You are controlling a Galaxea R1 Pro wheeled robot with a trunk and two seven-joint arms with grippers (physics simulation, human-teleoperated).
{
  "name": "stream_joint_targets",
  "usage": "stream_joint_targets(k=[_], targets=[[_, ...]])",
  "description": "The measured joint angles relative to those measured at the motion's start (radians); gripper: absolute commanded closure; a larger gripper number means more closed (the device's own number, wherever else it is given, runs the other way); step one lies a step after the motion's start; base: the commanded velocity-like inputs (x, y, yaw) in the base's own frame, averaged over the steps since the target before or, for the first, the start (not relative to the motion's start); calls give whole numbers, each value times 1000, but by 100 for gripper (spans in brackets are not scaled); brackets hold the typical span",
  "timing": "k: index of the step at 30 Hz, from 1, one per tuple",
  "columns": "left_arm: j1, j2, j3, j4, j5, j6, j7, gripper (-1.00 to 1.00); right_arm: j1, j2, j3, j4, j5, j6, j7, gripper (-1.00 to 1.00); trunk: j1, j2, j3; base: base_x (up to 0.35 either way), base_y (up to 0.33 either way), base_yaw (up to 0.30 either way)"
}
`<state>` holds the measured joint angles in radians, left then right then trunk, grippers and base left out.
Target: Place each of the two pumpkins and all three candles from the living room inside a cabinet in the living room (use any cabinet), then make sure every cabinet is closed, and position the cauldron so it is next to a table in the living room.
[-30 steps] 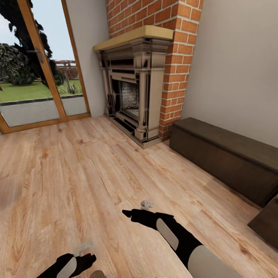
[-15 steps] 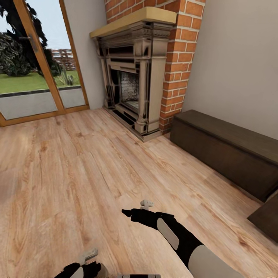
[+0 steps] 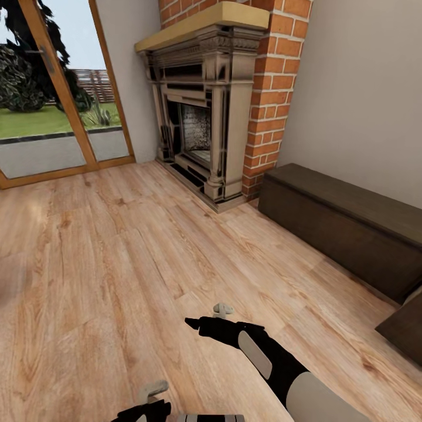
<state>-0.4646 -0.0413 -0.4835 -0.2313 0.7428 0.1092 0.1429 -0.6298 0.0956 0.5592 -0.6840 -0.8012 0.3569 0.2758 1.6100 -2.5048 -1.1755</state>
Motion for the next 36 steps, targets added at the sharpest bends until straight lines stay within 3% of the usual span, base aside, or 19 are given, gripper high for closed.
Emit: stream_joint_targets(k=[16, 24, 36], targets=[[0, 6, 6, -2, 5, -2, 5, -100, 0, -11, -27, 0, -2, 1, 2, -100, 0, 0, 0, 0, 0, 0], [0, 11, 9, -11, 15, -3, 107, -100, 0, -13, -28, 0, -2, 1, 2, -100, 0, 0, 0, 0, 0, 0], [0, 4, 9, -10, 18, -2, 118, -100, 0, -19, -28, 0, -2, 1, 2, -100, 0, 0, 0, 0, 0, 0]])
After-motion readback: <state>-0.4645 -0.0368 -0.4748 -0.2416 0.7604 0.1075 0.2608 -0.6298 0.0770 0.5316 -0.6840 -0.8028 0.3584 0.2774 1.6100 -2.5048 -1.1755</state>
